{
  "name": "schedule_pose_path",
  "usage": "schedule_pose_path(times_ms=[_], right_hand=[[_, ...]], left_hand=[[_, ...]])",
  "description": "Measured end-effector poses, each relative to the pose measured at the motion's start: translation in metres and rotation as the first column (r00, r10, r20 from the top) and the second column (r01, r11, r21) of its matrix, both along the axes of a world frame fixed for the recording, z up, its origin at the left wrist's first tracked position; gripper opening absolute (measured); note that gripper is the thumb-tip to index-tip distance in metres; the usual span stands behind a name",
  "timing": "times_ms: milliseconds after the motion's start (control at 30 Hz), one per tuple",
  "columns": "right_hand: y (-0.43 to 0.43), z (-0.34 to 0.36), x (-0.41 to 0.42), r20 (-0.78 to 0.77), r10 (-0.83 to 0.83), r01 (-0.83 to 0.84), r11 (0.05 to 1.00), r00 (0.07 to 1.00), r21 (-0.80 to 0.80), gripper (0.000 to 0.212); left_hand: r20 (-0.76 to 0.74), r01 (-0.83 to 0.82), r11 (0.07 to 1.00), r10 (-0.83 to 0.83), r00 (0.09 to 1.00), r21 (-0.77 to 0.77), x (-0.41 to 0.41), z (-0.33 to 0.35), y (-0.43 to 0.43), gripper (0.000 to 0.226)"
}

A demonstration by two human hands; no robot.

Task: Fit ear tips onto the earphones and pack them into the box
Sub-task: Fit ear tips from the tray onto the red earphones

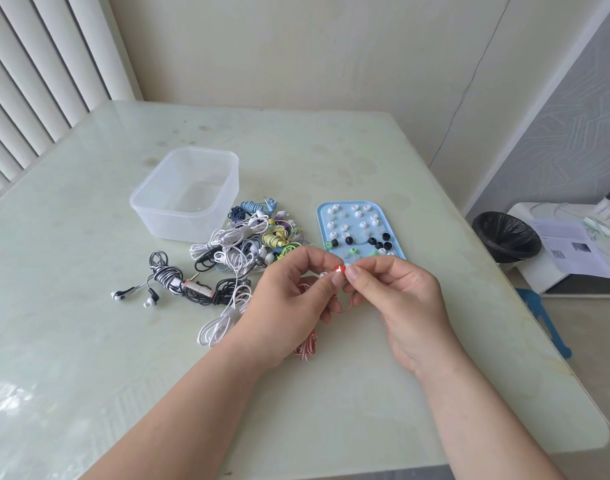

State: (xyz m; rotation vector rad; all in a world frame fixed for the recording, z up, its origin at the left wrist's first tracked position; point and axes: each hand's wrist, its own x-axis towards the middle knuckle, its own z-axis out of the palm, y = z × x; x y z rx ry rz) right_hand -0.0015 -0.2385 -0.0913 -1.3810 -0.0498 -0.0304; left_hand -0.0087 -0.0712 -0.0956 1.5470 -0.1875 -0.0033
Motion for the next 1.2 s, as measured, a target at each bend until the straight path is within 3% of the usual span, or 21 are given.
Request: schedule_pose_path(times_ms=[133,467,1200], right_hand=[[-0.0022,0.0003,0.0010,-0.018,0.023,-0.022,1.000,1.000,0.021,0.017],[0.0001,-0.0014,-0.0005,0.020,0.018,-0.017,0.999,1.000,-0.035,0.005],[0.0011,-0.0033,0.0012,0.022,-0.020,0.019,1.000,1.000,0.017,0.016]], left_hand=[[0.011,0.001,1.000,-0.001,1.000,-0.003,-0.0003,-0.0002,0.0000,0.006],[-0.011,-0.012,1.000,0.012,1.000,0.007,0.0008,-0.0019,0.0008,0.003],[-0.014,-0.017,1.000,0.017,1.000,-0.013,-0.0003,0.0022,-0.0017,0.004]])
